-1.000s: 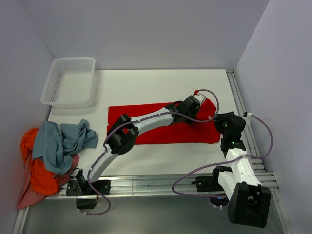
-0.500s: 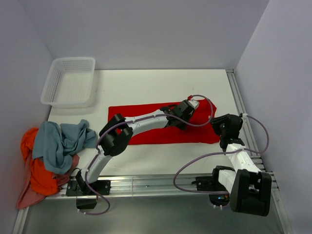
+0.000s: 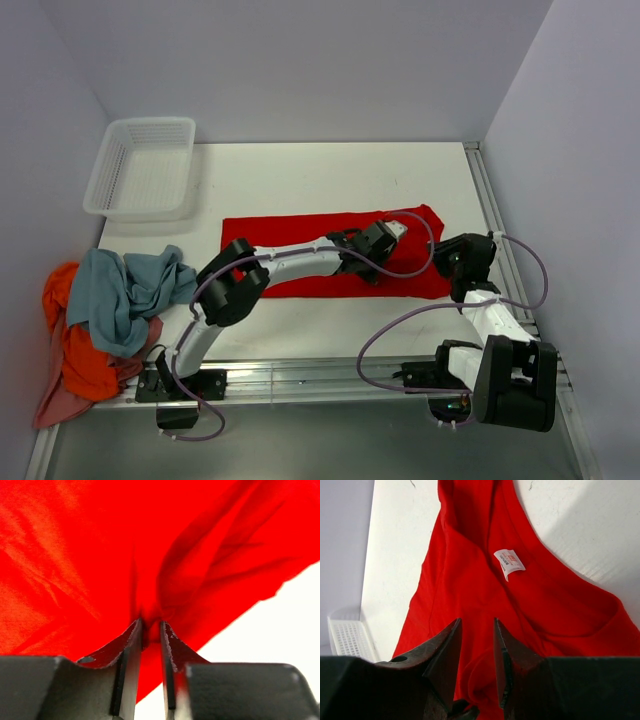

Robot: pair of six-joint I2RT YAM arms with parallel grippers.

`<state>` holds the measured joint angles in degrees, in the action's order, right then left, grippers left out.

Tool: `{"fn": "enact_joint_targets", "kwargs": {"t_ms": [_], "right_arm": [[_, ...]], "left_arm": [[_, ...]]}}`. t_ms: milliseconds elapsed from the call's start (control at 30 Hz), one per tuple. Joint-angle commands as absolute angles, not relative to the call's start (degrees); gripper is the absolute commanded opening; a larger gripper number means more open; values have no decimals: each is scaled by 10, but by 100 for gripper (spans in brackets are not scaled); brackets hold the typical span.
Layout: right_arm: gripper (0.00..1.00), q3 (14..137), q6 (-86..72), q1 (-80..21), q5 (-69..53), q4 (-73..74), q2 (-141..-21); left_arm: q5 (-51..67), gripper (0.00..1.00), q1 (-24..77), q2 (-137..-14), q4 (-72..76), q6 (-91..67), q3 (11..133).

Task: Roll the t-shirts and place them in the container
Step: Fold the tshirt

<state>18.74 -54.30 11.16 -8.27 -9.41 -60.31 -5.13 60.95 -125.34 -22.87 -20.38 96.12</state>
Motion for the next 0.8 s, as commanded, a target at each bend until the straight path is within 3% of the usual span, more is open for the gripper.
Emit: {"fn": "enact_joint_targets", "kwargs": {"t_ms": [0, 533, 767], "right_arm": [[39, 212, -533, 115, -83, -112, -602], [37, 222, -527, 109, -159, -153, -677], [36, 217, -526, 89, -182, -146, -666]], "left_arm": [[-23, 27, 622, -1202, -192, -199, 950], [-58, 35, 626, -1138, -184, -180, 890], [6, 37, 583, -1115, -122, -216, 863]]}}
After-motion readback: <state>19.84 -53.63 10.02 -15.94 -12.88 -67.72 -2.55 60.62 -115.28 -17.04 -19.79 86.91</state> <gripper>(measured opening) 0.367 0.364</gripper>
